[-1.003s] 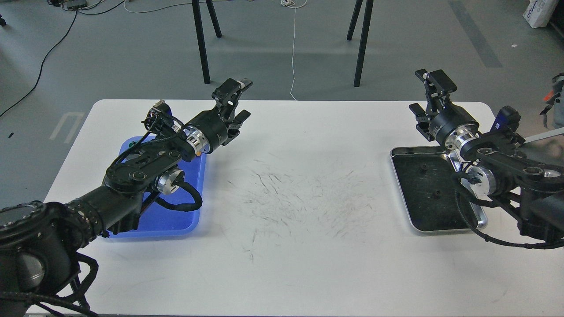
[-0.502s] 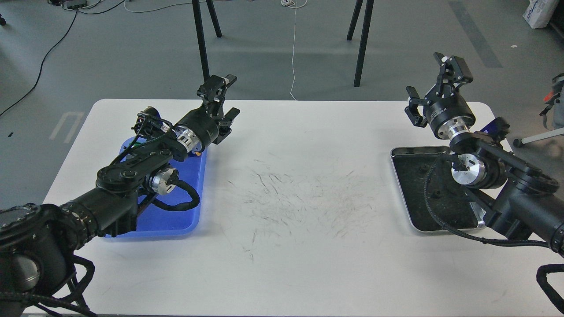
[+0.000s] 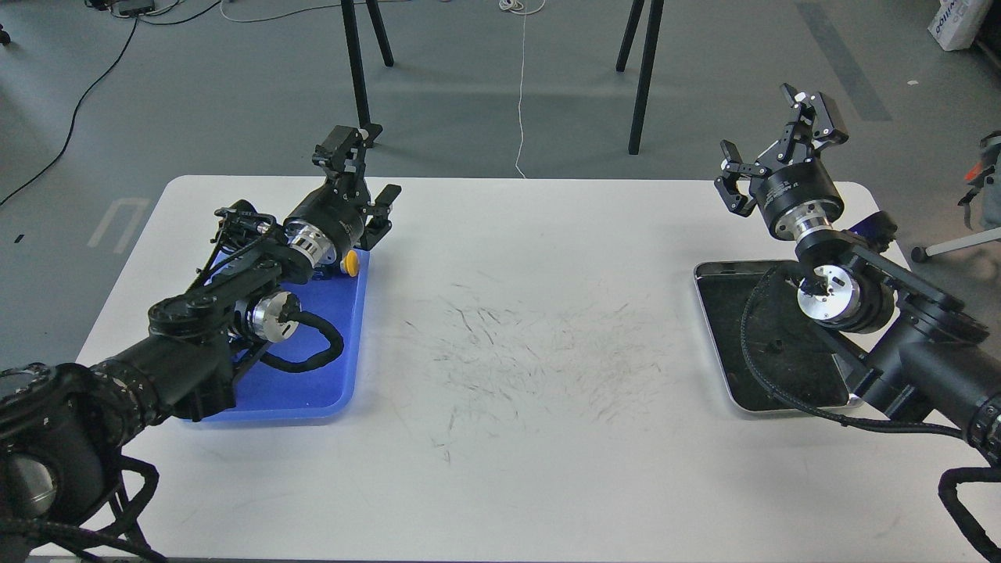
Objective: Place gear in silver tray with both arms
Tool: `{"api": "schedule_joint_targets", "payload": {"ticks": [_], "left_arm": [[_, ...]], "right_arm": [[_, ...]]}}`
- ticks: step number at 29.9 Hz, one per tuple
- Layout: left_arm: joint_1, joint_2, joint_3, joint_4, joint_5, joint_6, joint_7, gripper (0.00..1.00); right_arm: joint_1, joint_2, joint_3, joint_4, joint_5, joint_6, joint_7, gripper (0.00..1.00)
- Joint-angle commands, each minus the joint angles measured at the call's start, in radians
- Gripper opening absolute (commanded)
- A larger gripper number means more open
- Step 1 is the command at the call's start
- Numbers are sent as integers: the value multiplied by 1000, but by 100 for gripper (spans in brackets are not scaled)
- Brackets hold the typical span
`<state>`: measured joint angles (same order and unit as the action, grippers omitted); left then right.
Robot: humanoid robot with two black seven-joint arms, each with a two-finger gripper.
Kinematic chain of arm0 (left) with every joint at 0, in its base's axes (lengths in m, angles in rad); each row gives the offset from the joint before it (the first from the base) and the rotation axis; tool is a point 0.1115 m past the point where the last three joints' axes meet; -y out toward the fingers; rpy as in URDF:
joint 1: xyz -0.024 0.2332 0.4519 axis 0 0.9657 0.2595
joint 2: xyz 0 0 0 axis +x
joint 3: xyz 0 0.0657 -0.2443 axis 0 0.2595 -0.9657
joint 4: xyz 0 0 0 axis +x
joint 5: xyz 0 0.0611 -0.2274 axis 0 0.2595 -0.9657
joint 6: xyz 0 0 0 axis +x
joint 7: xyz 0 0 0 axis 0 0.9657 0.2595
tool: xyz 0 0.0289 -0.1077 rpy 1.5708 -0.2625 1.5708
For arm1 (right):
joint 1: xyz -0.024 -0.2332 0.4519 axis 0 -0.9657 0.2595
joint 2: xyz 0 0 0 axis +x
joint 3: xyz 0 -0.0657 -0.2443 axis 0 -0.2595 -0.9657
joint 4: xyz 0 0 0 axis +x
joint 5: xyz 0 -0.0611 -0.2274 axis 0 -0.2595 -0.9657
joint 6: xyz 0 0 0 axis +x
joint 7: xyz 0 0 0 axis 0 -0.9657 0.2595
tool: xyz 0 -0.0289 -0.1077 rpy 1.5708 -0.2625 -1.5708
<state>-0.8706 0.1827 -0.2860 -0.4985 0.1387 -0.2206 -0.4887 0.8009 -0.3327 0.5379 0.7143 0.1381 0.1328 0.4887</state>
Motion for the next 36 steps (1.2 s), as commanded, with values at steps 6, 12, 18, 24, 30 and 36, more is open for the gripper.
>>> {"api": "schedule_joint_targets", "payload": {"ticks": [6,12,18,24,30,36], "left_arm": [[35,3,-107,-2,-22,1,0,100],[38,3,-110,-3,-22,3,0,100],[45,3,-110,-8,-22,3,0,100],[50,4,-108,-8,-21,3,0,100],[67,4,-105,-6,-19,1,0,100],[79,4,-105,-6,-16,1,0,100]], "right_arm": [[-31,1,14,-3,5,-7,0,99],[-40,1,11,1,5,-6,0,99],[-40,1,7,4,5,-4,0,99],[-40,0,5,7,5,-4,0,99],[-40,0,4,14,3,-4,0,99],[-40,1,5,14,3,-2,0,99]]}}
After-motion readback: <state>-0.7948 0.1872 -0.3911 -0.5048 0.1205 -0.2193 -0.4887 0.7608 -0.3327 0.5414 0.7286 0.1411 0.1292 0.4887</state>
